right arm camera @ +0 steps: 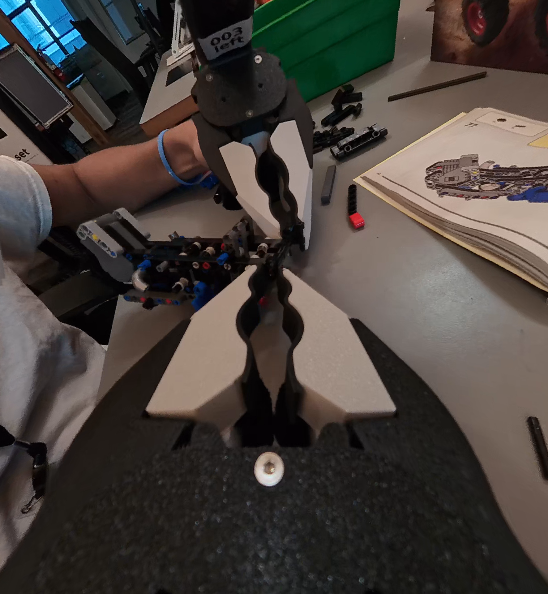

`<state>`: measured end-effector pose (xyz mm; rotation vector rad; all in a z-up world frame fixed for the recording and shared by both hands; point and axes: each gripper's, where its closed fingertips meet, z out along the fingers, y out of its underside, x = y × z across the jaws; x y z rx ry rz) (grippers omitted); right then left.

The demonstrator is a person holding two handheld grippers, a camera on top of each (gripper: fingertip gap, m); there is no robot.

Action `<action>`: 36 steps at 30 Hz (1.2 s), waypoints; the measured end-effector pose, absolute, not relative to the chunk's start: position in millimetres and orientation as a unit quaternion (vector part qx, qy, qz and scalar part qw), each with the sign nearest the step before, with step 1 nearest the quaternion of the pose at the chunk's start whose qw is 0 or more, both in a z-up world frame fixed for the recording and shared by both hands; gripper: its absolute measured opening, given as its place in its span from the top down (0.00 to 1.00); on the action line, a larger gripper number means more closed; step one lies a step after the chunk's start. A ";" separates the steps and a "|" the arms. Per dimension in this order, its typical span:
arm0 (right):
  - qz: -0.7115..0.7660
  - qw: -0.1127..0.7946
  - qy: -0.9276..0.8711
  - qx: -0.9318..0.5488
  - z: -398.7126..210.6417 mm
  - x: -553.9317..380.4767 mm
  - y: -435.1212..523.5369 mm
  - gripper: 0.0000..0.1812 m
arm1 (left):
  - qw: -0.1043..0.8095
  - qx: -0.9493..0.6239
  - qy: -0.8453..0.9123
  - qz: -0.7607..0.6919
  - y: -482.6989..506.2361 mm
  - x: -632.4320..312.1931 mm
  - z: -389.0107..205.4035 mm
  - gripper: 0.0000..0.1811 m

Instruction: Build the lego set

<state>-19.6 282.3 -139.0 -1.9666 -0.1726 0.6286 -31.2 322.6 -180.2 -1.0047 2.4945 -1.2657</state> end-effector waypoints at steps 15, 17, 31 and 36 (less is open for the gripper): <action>0.242 0.553 0.065 -0.795 -131.4 -25.7 281.6 0.97 | 0.059 -0.338 0.837 -0.426 320.5 -38.0 -179.7 0.95; 0.246 0.558 0.069 -0.789 -129.4 -27.4 282.2 0.97 | 0.062 -0.338 0.850 -0.398 322.7 -39.7 -187.5 0.93; 0.282 0.584 0.113 -0.753 -114.7 -10.2 261.1 0.97 | 0.181 -0.220 0.909 -0.305 307.9 -33.8 -114.4 0.87; 0.284 0.578 0.114 -0.756 -117.8 -10.8 256.3 0.96 | 0.065 -0.180 0.956 -0.223 284.2 -29.2 -132.3 0.86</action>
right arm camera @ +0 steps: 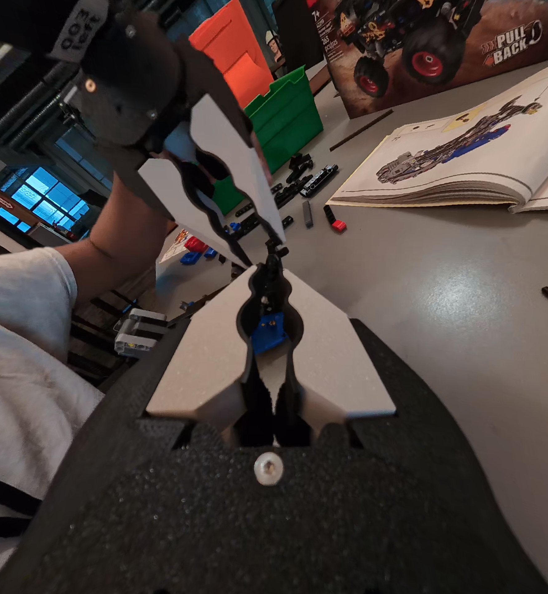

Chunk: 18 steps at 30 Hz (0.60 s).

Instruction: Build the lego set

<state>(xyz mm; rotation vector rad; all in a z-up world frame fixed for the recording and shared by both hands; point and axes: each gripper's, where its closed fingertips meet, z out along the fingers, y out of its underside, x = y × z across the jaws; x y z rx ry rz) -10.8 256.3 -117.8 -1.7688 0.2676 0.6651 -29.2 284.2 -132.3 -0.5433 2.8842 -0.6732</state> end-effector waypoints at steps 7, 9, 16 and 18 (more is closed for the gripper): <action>0.293 0.565 0.107 -0.764 -122.6 -12.3 254.6 0.96 | -0.054 -0.182 0.960 -0.207 282.4 -30.5 -153.2 0.89; 0.305 0.551 0.115 -0.768 -129.5 -13.7 255.5 0.96 | -0.077 -0.183 0.955 -0.221 280.0 -33.4 -153.1 0.91; 0.299 0.529 0.125 -0.784 -138.4 -15.5 258.3 0.97 | -0.055 -0.182 0.937 -0.294 283.4 -36.3 -151.7 0.93; 0.297 0.529 0.131 -0.785 -139.4 -16.8 262.7 0.97 | -0.054 -0.194 0.921 -0.333 286.7 -37.5 -151.2 0.93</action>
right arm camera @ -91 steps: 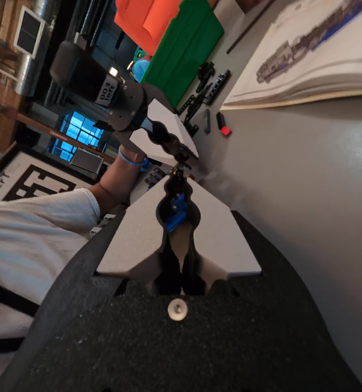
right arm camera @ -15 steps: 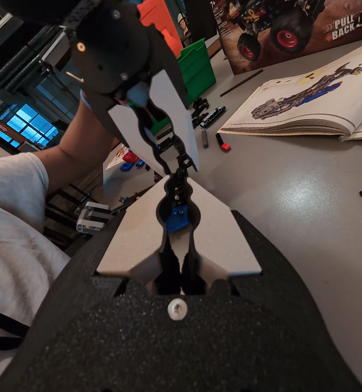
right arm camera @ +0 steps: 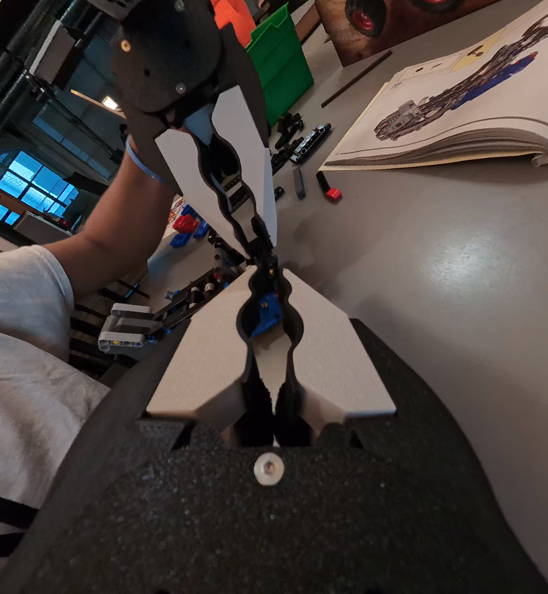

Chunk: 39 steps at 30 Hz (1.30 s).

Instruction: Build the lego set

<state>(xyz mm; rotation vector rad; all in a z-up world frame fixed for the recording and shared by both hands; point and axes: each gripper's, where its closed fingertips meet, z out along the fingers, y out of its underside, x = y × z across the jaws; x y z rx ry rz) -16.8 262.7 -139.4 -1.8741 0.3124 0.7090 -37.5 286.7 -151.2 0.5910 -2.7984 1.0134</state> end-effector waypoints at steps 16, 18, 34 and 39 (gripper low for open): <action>0.294 0.540 0.112 -0.781 -134.3 -29.4 295.7 0.97 | 0.055 0.218 -0.849 0.479 303.1 -45.8 -149.2 0.93; 0.290 0.535 0.118 -0.785 -136.9 -25.8 294.2 0.96 | 0.053 0.218 -0.847 0.482 303.6 -46.1 -149.1 0.93; 0.283 0.518 0.026 -0.807 -137.8 -32.3 292.8 0.97 | 0.067 0.219 -0.841 0.490 306.2 -48.1 -149.7 0.93; 0.198 0.530 -0.128 -0.815 -136.0 -33.2 294.3 0.97 | 0.078 0.219 -0.835 0.498 304.7 -48.6 -149.6 0.93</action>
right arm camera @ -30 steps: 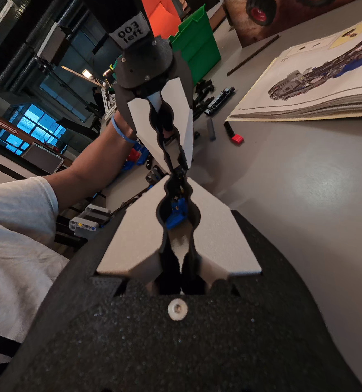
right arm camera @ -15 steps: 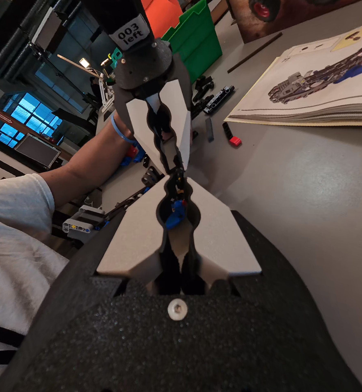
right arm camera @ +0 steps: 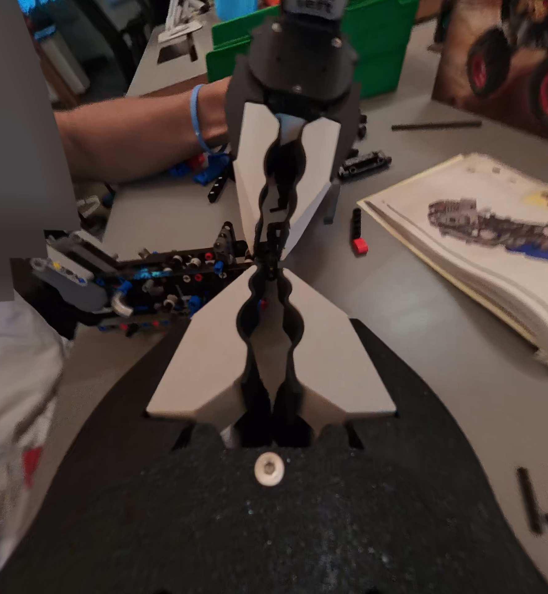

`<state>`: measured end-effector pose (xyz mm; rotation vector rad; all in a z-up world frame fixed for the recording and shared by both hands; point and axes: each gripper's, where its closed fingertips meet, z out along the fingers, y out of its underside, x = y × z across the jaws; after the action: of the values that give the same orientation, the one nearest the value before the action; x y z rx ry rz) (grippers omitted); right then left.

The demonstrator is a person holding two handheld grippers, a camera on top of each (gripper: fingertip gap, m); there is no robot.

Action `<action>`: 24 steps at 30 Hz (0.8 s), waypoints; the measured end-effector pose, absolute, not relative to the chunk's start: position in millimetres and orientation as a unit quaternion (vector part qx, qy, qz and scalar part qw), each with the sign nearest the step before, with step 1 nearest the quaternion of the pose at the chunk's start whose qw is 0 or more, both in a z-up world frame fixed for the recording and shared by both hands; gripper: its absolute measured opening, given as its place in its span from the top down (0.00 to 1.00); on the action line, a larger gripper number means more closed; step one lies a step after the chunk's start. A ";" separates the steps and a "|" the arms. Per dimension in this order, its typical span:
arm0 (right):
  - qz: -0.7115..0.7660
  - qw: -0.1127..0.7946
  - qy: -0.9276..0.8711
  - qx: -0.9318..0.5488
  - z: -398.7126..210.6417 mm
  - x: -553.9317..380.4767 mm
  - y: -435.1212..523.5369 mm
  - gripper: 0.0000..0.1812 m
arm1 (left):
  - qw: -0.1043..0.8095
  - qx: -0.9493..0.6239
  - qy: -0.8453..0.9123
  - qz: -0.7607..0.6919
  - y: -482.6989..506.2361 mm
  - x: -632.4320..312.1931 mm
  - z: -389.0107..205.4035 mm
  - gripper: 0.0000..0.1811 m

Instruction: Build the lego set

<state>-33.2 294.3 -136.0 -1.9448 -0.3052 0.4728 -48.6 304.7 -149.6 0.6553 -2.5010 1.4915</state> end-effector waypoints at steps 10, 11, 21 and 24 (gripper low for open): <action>0.292 0.511 -0.062 -0.806 -134.3 -33.3 301.3 0.96 | 0.086 0.220 -0.833 0.499 305.9 -48.6 -150.1 0.93; 0.319 0.509 -0.048 -0.798 -132.3 -37.6 302.3 0.97 | 0.081 0.218 -0.831 0.505 302.0 -47.3 -148.7 0.93; 0.306 0.538 -0.017 -0.785 -98.9 -13.0 284.4 0.97 | 0.065 0.237 -0.838 0.488 322.8 -43.9 -148.8 0.93; 0.363 0.573 0.025 -0.735 -86.3 -20.0 282.6 0.97 | 0.064 0.251 -0.838 0.481 321.7 -41.7 -148.4 0.93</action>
<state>-20.0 282.6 -86.3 -1.7227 0.0593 0.8509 -41.7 321.7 -148.4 0.7567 -2.5294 1.4514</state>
